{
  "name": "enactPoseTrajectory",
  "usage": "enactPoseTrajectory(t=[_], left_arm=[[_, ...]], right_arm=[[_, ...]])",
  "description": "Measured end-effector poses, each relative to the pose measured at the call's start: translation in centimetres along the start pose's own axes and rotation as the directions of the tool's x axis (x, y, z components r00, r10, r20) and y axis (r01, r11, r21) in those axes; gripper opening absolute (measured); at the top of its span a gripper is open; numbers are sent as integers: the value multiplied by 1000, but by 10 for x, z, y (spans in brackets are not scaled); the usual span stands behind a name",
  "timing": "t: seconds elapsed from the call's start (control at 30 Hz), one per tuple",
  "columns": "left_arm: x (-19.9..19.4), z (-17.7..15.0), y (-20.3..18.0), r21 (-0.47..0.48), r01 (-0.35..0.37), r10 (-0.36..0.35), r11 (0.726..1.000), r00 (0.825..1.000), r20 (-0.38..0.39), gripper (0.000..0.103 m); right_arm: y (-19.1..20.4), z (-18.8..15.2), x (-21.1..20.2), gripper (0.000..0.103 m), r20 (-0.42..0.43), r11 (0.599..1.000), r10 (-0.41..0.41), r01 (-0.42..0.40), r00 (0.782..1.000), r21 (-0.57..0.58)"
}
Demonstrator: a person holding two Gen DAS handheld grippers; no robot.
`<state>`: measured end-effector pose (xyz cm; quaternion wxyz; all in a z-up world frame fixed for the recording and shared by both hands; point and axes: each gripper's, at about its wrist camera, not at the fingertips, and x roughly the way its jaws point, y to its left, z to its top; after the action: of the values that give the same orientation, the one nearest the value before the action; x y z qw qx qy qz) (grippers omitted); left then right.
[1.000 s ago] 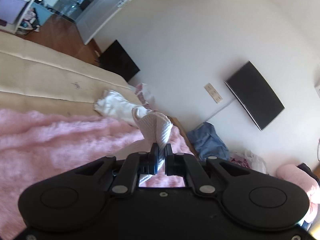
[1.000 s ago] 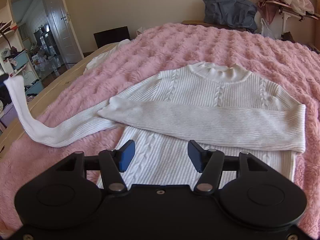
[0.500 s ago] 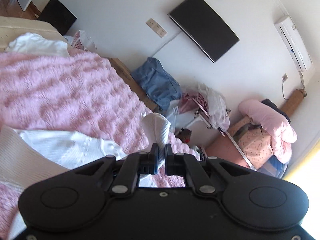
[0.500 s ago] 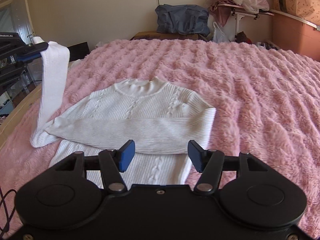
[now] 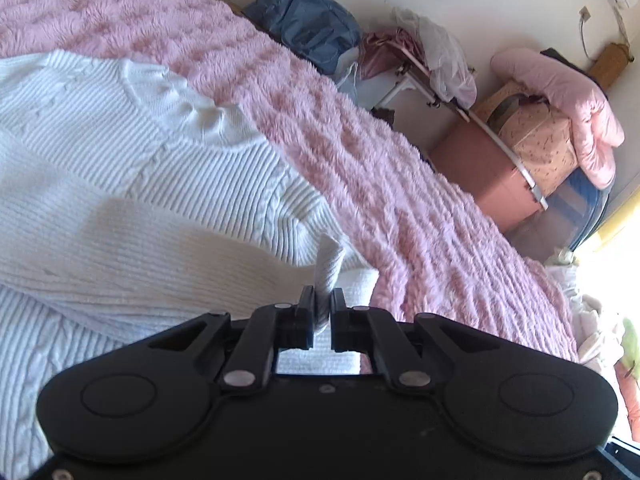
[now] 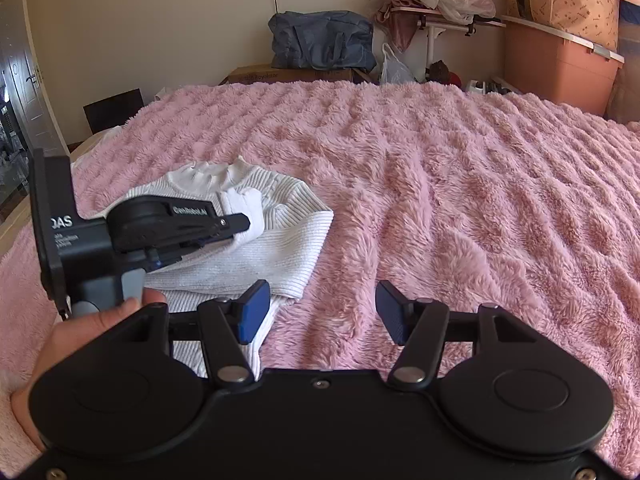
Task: Fold small clothes
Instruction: 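Lay the held sleeve across the sweater body and open the left gripper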
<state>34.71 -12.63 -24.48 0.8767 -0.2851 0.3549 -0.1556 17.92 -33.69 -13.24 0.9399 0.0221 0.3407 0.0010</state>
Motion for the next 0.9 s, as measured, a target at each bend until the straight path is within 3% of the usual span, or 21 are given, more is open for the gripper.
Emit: enactPoseTrajectory(t=[0.03, 0.07, 0.17, 0.27, 0.33, 0.43, 0.53, 0.67, 0.9], left_arm=[[6, -4, 1, 3, -16, 16, 1000, 999, -28, 22], [10, -6, 2, 3, -22, 23, 1000, 998, -52, 29], [-3, -2, 0, 31, -9, 11, 999, 998, -54, 36], [-40, 15, 3, 50, 0, 0, 999, 1000, -4, 42], [-65, 29, 11, 64, -10, 8, 998, 999, 32, 45], [-102, 48, 37, 99, -98, 89, 990, 992, 95, 47], [-126, 69, 72, 107, -212, 195, 971, 970, 147, 47], [-149, 89, 123, 31, -301, 291, 953, 938, 188, 47], [-162, 100, 169, -62, -322, 328, 945, 926, 188, 47]], right_arm=[[-1, 0, 2, 60, 0, 1000, -1, 1, 1000, -2], [-1, 0, 4, 60, 0, 1000, -5, 5, 1000, -6], [-1, 6, 12, 60, 10, 1000, -1, 2, 1000, -19], [5, 16, 23, 60, 31, 999, 16, -15, 999, -50], [7, 24, 36, 52, 28, 997, 63, -62, 998, -55], [12, 37, 67, 39, 7, 990, 127, -127, 992, -68], [16, 45, 101, 37, -37, 985, 139, -142, 990, -93], [23, 50, 131, 37, -67, 989, 89, -97, 994, -114], [34, 51, 161, 34, -137, 990, 50, -67, 989, -122]])
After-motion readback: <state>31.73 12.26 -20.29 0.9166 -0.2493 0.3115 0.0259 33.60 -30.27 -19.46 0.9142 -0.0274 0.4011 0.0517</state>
